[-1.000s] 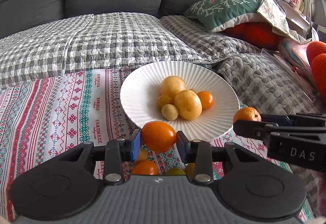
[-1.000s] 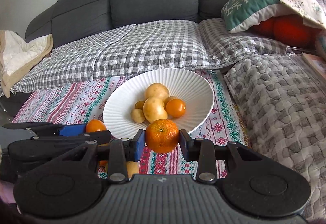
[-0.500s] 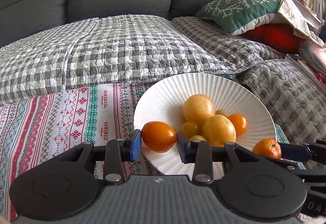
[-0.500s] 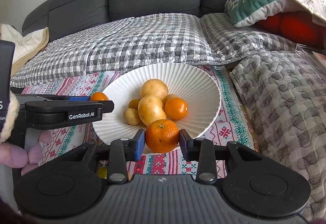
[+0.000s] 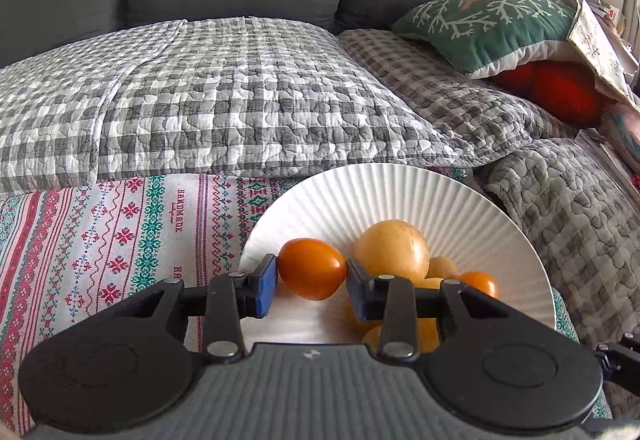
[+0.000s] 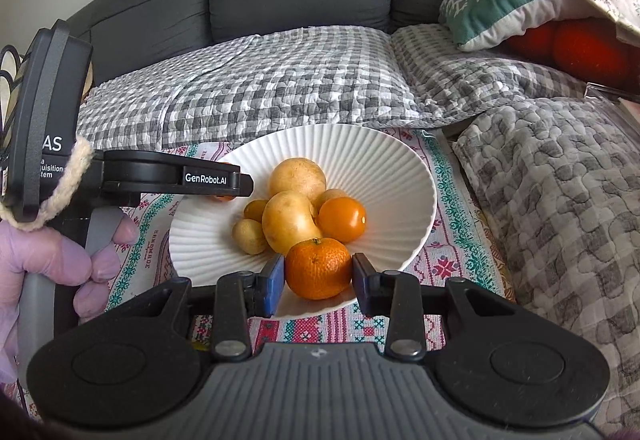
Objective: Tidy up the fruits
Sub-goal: 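Carry the tomato and mandarin onto the white plate and open both tools, then withdraw both tools from the plate toward the remaining fruit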
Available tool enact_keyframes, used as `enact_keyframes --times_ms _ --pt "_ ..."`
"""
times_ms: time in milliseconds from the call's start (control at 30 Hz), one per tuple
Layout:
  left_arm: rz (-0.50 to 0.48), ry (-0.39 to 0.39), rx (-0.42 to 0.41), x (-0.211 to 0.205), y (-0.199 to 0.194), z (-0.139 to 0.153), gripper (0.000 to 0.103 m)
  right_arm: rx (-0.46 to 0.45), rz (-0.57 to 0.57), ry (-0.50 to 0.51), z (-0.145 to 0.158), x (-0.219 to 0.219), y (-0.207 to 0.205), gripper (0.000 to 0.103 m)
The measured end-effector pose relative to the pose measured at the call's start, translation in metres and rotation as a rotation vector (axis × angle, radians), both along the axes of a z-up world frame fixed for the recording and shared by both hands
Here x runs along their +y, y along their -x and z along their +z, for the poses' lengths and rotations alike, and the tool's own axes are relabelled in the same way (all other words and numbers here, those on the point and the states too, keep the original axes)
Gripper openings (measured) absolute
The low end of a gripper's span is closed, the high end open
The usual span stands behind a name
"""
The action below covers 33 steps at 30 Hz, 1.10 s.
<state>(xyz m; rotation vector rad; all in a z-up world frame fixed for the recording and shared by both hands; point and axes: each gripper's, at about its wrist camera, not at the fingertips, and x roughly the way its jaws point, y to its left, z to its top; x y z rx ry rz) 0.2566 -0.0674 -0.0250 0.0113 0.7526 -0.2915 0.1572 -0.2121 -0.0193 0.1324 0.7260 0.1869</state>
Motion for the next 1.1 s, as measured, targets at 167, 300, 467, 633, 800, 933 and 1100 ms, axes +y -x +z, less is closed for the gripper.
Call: enact_keyframes --times_ms 167,300,467,633,800,933,1100 --pt "-0.015 0.012 -0.004 -0.005 -0.001 -0.001 0.032 -0.012 -0.019 0.017 0.000 -0.001 0.000 0.033" --pt "-0.032 -0.006 -0.020 -0.010 0.001 0.000 0.034 -0.020 -0.030 0.014 0.001 -0.002 0.001 0.037" --pt "-0.025 -0.021 -0.030 -0.006 0.006 0.002 0.042 -0.032 -0.058 0.007 0.003 -0.009 0.004 0.047" --pt "-0.008 -0.029 -0.037 0.004 0.017 0.006 0.054 -0.032 -0.091 -0.006 0.005 -0.018 0.008 0.052" --pt "0.003 -0.017 -0.033 0.016 0.034 0.011 0.062 -0.029 -0.125 -0.037 0.008 -0.028 0.014 0.056" --pt "0.006 -0.026 -0.031 0.024 0.051 0.014 0.066 -0.035 -0.116 -0.038 0.014 -0.030 0.020 0.059" --pt "0.010 -0.024 -0.027 0.035 0.074 0.019 0.073 -0.038 -0.109 -0.037 0.019 -0.031 0.030 0.065"
